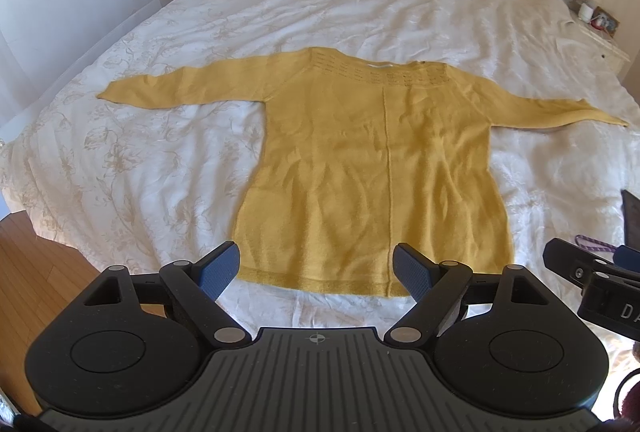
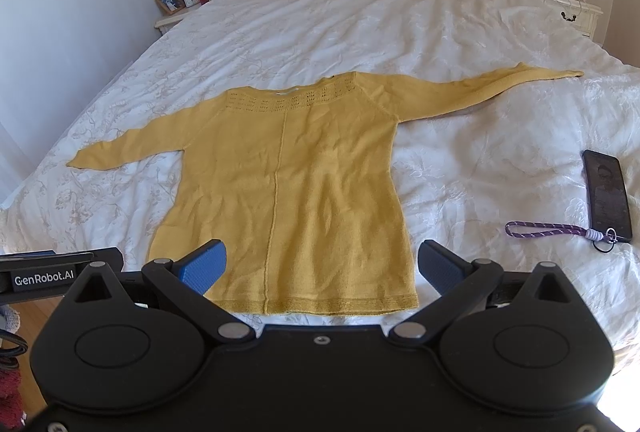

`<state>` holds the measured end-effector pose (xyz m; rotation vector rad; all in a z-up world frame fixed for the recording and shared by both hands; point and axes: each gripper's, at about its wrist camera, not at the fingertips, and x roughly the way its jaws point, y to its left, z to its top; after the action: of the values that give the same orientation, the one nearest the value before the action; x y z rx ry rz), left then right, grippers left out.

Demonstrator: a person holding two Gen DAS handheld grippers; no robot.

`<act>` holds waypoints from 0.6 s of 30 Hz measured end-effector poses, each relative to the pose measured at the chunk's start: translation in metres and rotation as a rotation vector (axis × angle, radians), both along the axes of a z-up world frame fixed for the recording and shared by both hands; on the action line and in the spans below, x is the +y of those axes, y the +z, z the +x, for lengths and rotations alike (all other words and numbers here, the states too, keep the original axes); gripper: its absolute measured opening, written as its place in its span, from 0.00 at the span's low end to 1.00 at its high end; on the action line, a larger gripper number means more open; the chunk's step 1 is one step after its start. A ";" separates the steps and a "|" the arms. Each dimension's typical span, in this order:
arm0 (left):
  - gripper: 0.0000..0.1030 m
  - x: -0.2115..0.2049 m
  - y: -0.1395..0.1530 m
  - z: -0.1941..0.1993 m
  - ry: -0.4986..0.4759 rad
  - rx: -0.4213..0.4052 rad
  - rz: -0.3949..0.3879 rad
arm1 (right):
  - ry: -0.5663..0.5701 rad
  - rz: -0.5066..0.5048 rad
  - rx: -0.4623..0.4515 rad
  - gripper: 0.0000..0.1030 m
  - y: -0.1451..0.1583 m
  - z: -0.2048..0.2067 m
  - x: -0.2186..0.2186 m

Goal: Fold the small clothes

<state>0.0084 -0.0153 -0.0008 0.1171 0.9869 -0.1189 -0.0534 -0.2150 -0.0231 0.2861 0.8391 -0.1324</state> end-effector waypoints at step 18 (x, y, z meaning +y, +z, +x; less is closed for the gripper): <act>0.66 0.052 -0.063 0.028 0.032 0.002 0.001 | 0.021 0.034 -0.006 0.90 -0.046 0.011 -0.019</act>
<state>0.0360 0.0365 -0.0637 0.1020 0.9907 -0.0892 -0.0420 -0.2339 -0.0692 0.3093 0.8392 -0.0981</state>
